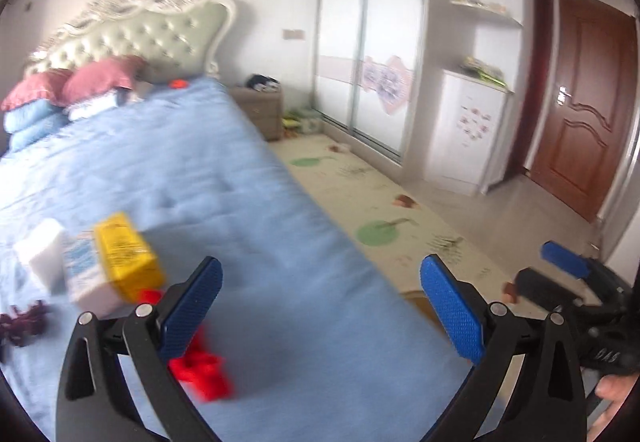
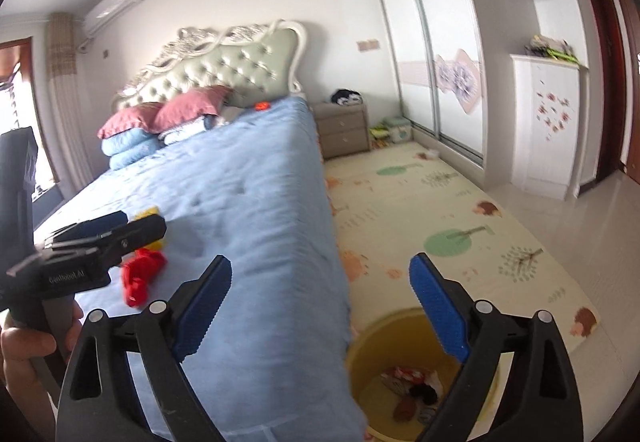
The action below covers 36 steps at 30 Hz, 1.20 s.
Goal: Collect trash
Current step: 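Move both tools back over the bed toward the red and maroon cloths, then grasp the red cloth with the right tool while the left tool grasps the maroon cloth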
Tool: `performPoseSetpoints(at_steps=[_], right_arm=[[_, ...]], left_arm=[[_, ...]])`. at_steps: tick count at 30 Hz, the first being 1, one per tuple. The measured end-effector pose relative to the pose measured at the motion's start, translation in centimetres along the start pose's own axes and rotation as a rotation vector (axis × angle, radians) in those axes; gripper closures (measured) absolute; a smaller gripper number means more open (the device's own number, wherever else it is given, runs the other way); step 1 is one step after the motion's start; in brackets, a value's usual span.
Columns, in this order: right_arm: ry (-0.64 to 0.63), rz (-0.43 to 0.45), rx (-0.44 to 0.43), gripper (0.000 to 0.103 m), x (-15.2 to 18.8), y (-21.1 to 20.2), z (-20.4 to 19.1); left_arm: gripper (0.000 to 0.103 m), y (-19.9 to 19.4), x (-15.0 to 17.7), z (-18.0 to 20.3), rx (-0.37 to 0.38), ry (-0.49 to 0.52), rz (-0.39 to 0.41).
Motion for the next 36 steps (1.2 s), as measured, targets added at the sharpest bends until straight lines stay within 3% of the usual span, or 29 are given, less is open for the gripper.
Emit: performPoseSetpoints(at_steps=[5, 11, 15, 20, 28, 34, 36], right_arm=[[-0.074, 0.083, -0.084, 0.007, -2.6, 0.2, -6.1], [-0.121, 0.143, -0.174, 0.008, -4.7, 0.9, -13.0], [-0.167, 0.091, -0.196, 0.008, -5.2, 2.7, -17.6], [-0.206, 0.02, -0.236, 0.008, -5.0, 5.3, -22.0], [-0.235, -0.182, -0.221, 0.012, -3.1, 10.5, -24.0], [-0.219, -0.307, -0.251, 0.025, -2.1, 13.8, -24.2], [-0.231, -0.352, -0.244, 0.05, -1.5, 14.7, -24.3]], left_arm=[[0.004, -4.0, -1.0, -6.9, -0.098, -0.056, 0.084], [0.004, -8.5, -1.2, -14.5, -0.232, -0.103, 0.171], [0.004, -10.5, -0.5, -18.3, -0.293, -0.121, 0.205], [0.004, -11.2, 0.3, -22.6, -0.308, -0.186, 0.177], [0.004, -11.2, 0.6, -26.5, -0.321, -0.264, 0.167], [0.004, -9.9, 0.1, -28.3, -0.327, -0.291, 0.133], [0.004, -9.6, 0.0, -29.0, -0.324, -0.313, 0.129]])
Point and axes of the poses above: each gripper's, at about its wrist camera, not at the fingertips, and y roughly the way its jaws point, z to its right, x to its underside, the point moved 5 cm from there along y, roughly the way its jaws point, and after that the axes turned 15 degrees about -y, right-handed, at the moved point
